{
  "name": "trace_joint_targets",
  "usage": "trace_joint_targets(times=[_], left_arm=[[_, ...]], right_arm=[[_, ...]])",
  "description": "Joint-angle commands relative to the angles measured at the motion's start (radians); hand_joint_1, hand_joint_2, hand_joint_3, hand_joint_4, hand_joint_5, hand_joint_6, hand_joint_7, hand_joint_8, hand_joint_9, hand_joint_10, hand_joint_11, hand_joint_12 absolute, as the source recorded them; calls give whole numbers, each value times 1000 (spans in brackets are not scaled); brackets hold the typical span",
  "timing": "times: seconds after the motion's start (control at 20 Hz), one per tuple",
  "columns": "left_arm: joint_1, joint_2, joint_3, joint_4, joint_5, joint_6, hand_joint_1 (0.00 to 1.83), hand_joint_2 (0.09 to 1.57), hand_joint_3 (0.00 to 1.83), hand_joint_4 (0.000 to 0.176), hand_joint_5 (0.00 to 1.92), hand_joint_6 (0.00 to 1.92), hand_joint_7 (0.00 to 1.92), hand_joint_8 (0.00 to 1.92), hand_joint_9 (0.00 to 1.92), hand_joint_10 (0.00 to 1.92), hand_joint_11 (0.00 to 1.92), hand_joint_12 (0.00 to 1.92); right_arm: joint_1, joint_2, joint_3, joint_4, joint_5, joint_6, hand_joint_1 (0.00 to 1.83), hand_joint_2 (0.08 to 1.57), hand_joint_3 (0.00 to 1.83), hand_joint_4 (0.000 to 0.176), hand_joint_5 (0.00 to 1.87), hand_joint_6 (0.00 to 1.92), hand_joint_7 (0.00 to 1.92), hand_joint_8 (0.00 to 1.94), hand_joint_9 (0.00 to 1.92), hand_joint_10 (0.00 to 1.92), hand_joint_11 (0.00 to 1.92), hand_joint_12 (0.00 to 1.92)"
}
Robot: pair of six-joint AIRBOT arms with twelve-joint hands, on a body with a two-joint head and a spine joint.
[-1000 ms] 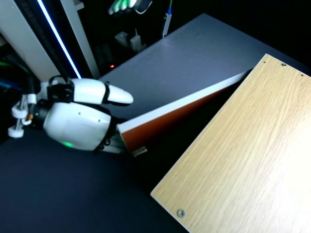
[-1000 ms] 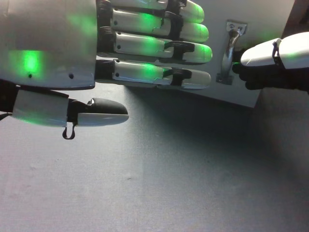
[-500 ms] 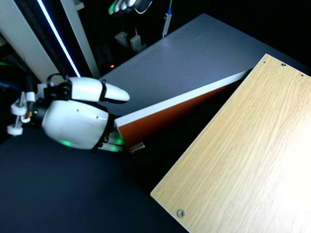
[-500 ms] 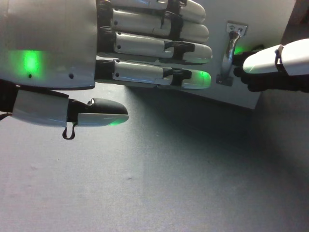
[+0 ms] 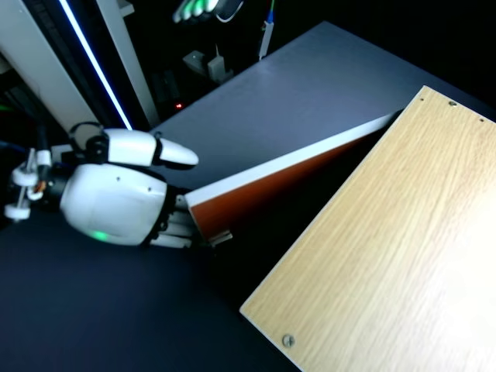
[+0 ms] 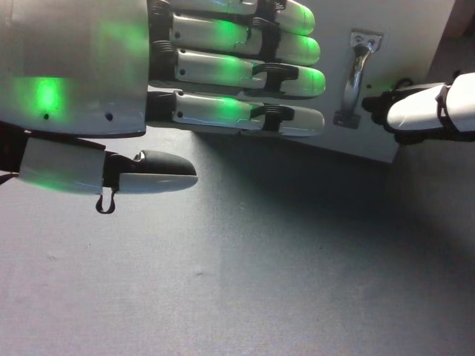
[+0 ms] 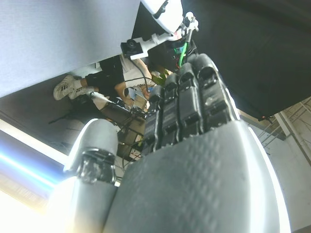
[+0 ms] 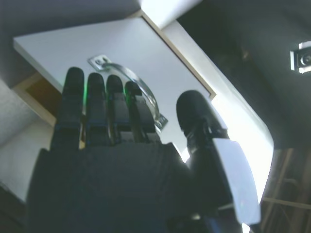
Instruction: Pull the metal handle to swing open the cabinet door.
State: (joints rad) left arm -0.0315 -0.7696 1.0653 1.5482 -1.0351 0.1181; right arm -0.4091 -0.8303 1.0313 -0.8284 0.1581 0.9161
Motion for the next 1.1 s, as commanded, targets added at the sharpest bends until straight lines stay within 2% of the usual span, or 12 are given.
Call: trace_joint_targets(times=[0.0,0.75,1.05], left_arm=[[-11,7,0,-95,-22,3,0,1571,139,0,114,0,126,0,115,0,0,354],[-11,7,0,-95,-22,3,0,1571,143,0,124,2,133,1,123,2,0,368],[-11,7,0,-95,-22,3,0,1571,135,0,123,1,131,1,121,0,0,365]], right_arm=[[6,14,3,10,88,8,0,1571,134,0,70,2,95,2,85,2,0,365],[-56,112,-31,-69,212,8,0,1571,125,0,67,1,94,1,79,1,0,354],[-58,124,18,-117,240,8,0,1571,126,0,72,3,97,2,82,1,0,353]])
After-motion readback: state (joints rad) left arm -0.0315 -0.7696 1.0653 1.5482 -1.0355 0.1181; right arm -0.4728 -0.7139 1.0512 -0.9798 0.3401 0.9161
